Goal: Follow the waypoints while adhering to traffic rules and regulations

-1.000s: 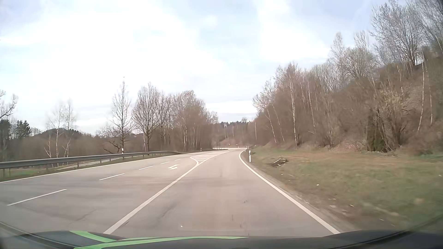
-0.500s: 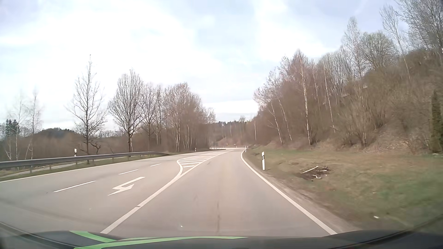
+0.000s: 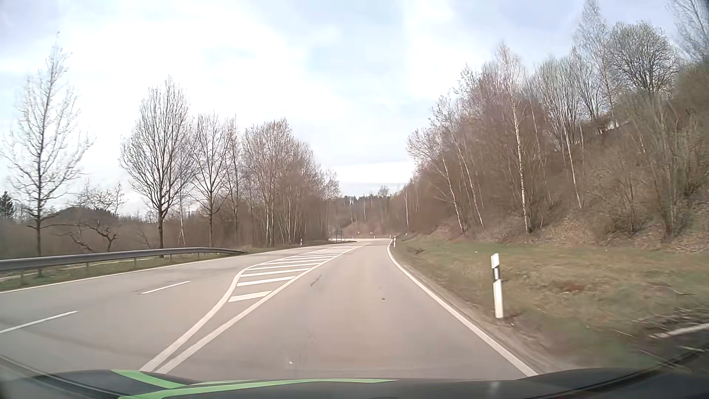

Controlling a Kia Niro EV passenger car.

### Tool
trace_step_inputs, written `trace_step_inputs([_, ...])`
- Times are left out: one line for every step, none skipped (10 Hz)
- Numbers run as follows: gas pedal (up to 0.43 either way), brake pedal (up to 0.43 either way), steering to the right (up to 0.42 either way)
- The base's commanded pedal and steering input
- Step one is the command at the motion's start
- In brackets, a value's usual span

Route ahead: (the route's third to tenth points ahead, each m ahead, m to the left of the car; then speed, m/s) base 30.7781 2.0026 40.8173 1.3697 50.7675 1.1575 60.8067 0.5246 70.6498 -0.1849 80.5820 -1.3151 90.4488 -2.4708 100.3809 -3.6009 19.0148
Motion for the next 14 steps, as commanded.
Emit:
trace_step_inputs([0.067,0.0,0.01])
trace_step_inputs([0.067,0.0,0.01])
trace_step_inputs([0.067,0.0,0.01])
trace_step_inputs([0.067,0.0,0.01])
trace_step_inputs([0.067,0.0,0.01])
trace_step_inputs([0.067,0.0,0.01])
trace_step_inputs([0.067,0.0,0.009])
trace_step_inputs([0.067,0.0,0.009])
trace_step_inputs([0.067,0.0,0.009])
trace_step_inputs([0.067,0.0,0.009])
trace_step_inputs([0.067,0.0,0.008])
trace_step_inputs([0.067,0.0,0.008])
trace_step_inputs([0.067,0.0,0.008])
trace_step_inputs([0.067,0.0,0.006])
